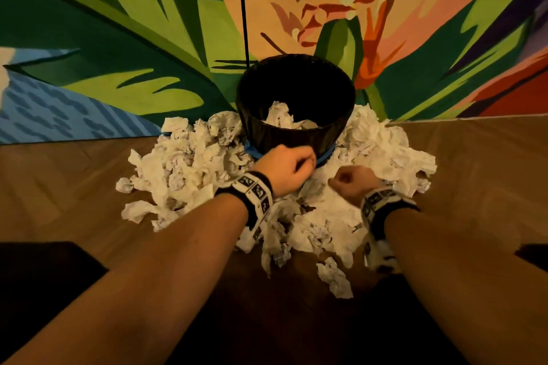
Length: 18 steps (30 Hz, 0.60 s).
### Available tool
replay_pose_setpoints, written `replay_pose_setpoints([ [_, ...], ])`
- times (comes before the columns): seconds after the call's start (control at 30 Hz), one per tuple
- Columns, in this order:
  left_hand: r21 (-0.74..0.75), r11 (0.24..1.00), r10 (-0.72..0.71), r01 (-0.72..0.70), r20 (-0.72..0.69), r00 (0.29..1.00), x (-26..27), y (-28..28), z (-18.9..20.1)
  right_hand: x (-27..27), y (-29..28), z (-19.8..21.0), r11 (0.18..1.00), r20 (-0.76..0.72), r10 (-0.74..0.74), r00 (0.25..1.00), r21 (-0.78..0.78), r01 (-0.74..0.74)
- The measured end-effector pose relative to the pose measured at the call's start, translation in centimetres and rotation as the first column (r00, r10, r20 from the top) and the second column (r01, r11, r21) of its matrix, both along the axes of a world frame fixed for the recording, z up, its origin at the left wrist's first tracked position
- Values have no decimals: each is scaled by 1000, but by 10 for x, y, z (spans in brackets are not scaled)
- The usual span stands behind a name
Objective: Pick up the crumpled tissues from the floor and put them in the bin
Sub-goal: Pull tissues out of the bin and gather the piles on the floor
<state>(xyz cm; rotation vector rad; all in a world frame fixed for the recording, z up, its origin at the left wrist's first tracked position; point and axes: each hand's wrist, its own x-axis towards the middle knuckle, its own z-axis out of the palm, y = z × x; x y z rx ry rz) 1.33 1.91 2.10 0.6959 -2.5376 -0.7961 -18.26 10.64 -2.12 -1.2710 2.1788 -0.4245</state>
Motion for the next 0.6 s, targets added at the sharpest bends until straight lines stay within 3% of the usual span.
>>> replay_pose_setpoints([
  [0.13, 132, 983, 97, -127, 215, 972, 21, 15, -52, 35, 15, -26, 931, -3, 268, 964, 258, -258],
  [0.23, 161, 979, 46, -124, 418, 907, 41, 22, -83, 54, 30, -48, 847, 20, 382, 924, 393, -359],
  [0.47, 307, 940, -75, -149, 611, 788, 74, 21, -112, 55, 74, -94, 691, 15, 485, 874, 606, -394],
  [0.6, 239, 968, -105, -81, 674, 731, 70, 26, -120, 58, 77, -108, 747, -12, 415, 910, 575, -333],
])
